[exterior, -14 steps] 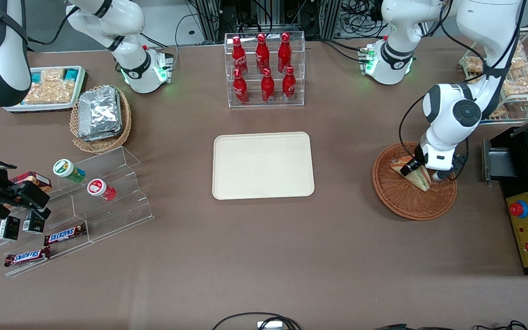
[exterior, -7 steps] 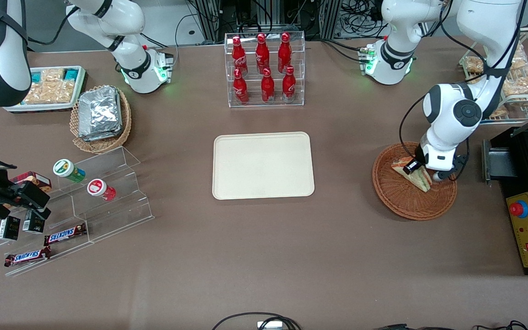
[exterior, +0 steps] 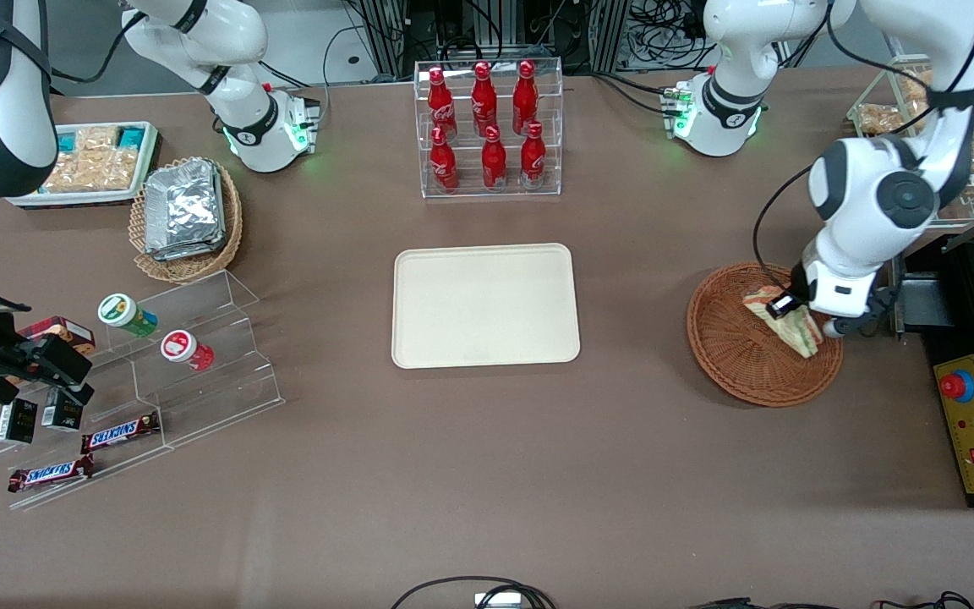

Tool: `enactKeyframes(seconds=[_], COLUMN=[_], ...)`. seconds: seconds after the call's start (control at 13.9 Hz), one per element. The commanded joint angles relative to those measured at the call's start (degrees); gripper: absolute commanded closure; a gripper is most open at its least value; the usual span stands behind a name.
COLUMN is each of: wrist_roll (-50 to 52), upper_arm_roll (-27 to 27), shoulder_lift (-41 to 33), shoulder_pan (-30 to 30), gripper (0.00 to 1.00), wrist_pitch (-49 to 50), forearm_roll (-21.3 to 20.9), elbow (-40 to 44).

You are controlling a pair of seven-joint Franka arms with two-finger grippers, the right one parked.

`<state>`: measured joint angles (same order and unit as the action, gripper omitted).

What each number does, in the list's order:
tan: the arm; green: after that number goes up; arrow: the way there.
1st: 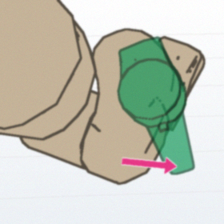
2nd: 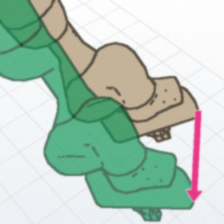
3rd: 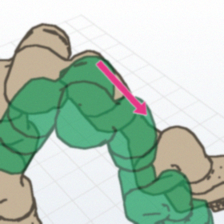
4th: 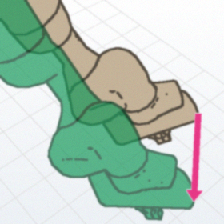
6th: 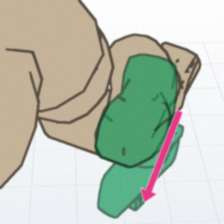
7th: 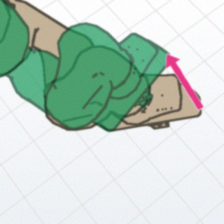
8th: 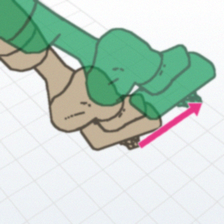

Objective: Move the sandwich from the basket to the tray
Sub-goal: 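Close the left gripper on the sandwich and lift it, then carry the sandwich with the left gripper over the cream tray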

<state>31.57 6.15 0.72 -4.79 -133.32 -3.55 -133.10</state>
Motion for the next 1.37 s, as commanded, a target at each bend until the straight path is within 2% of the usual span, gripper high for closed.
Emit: enactKeyframes(seconds=[0.0,0.14,0.43,1.29], wrist_roll=[-3.61,-5.45,-9.07,-8.46], upper_arm_roll=[0.44,1.66,7.81,30.93], shoulder_lift=[0.16,0.34,0.77,3.41], shoulder_pan=[0.4,0.57,0.57,0.84], gripper=[1.0,1.0,1.0,1.0], wrist_pitch=[11.46,14.83,20.99,20.2], forearm_roll=[-0.67,-0.23,0.39,-0.49], elbow=[9.66,13.9,19.89,20.95])
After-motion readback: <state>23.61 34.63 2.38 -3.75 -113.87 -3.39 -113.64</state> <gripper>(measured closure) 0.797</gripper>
